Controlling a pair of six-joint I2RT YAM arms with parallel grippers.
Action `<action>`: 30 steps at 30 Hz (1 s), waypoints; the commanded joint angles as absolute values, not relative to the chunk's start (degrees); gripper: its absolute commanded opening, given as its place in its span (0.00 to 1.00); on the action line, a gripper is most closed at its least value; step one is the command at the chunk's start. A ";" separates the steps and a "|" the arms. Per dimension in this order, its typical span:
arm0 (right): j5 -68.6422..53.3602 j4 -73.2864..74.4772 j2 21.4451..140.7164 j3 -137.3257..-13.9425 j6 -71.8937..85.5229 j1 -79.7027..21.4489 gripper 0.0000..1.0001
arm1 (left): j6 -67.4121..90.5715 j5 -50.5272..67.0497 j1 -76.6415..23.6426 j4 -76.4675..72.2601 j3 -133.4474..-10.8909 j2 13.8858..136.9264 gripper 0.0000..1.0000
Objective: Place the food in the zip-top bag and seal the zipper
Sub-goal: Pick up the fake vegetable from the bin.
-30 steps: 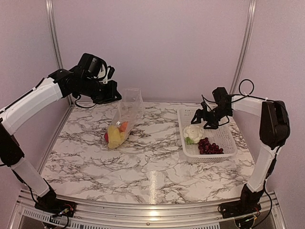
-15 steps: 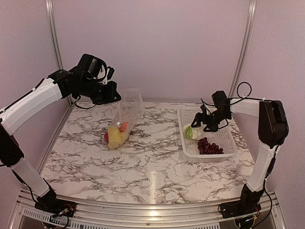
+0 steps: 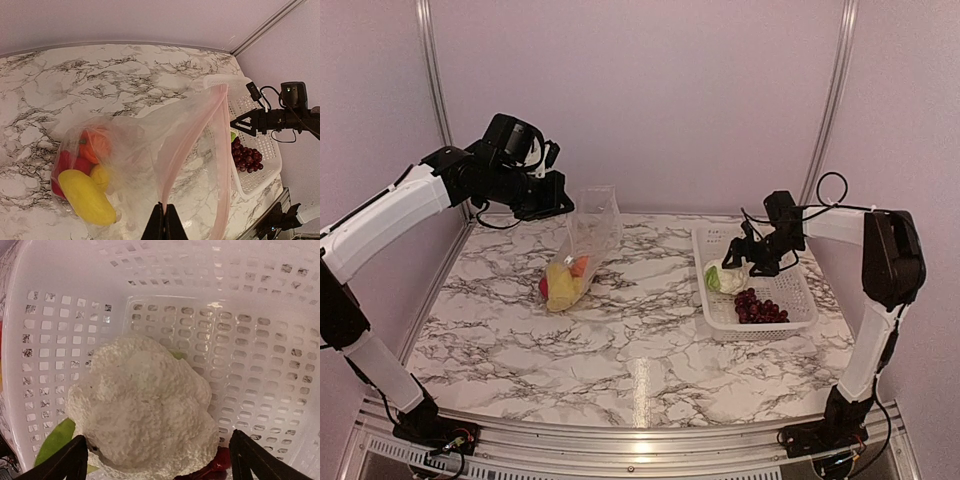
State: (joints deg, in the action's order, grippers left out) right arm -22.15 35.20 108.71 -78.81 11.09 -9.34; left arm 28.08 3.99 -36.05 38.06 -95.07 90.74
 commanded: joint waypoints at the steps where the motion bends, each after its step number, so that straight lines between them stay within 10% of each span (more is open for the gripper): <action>1: -19.40 36.01 109.20 -80.43 10.99 -8.86 0.95 | 28.13 3.45 -35.68 39.46 -94.58 89.41 0.00; 30: -42.27 20.47 111.40 -69.39 17.52 -2.88 0.96 | 29.26 3.95 -35.68 39.52 -93.08 87.66 0.00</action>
